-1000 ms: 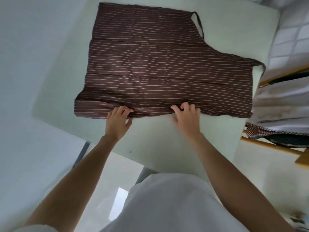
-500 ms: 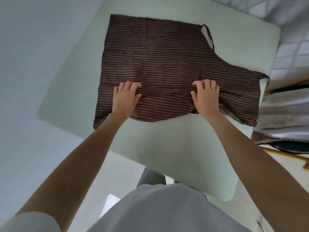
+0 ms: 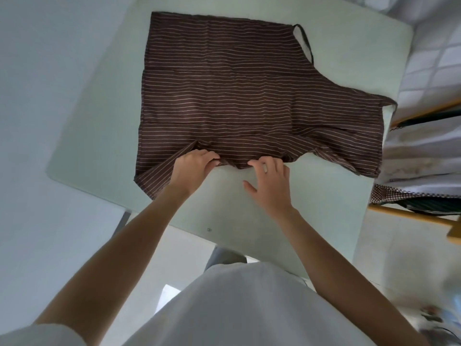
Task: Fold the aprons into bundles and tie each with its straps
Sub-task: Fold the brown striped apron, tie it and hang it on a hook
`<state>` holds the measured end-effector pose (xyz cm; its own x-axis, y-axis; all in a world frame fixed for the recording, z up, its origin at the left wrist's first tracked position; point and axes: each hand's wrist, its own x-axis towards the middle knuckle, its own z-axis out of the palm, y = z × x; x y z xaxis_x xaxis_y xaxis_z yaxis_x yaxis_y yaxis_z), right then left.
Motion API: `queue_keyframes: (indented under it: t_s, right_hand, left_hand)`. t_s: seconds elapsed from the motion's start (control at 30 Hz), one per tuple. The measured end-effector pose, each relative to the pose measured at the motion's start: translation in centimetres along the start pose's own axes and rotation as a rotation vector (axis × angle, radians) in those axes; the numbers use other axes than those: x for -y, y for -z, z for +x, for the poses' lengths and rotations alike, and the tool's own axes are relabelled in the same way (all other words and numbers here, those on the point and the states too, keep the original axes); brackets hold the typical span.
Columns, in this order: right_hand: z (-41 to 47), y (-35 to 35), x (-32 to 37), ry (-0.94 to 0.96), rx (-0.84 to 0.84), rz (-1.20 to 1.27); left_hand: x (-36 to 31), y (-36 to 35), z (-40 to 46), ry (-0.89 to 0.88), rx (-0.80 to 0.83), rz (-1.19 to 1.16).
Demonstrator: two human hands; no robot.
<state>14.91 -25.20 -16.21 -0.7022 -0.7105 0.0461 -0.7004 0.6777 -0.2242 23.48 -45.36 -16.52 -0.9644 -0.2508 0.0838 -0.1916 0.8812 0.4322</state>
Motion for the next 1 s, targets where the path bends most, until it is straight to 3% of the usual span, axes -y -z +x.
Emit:
queue_keyframes:
  t_s: [0.23, 0.37, 0.53, 0.63, 0.83, 1.0]
  right_hand:
    - [2.4, 2.7, 2.8, 0.021, -0.262, 0.091]
    - [2.2, 4.8, 1.0, -0.042, -0.375, 0.084]
    - [1.0, 5.9, 1.1, 0.232, -0.243, 0.106]
    - [0.5, 6.5, 3.1, 0.284, -0.259, 0.069]
    - [0.7, 7.3, 1.4, 0.232, -0.314, -0.001]
    - [-2.2, 8.6, -4.4, 0.054, -0.275, 0.156]
  left_hand:
    - [-3.9, 4.3, -1.0, -0.029, -0.097, -0.086]
    - [-4.3, 5.5, -2.3, 0.016, -0.059, -0.12]
    - [-5.6, 6.1, -2.5, 0.081, -0.077, -0.095]
    - [-6.8, 6.4, -3.0, 0.069, -0.095, -0.022]
    - [-6.5, 7.2, -4.2, 0.073, -0.075, 0.083]
    - [-4.0, 7.6, -6.2, 0.168, -0.003, 0.013]
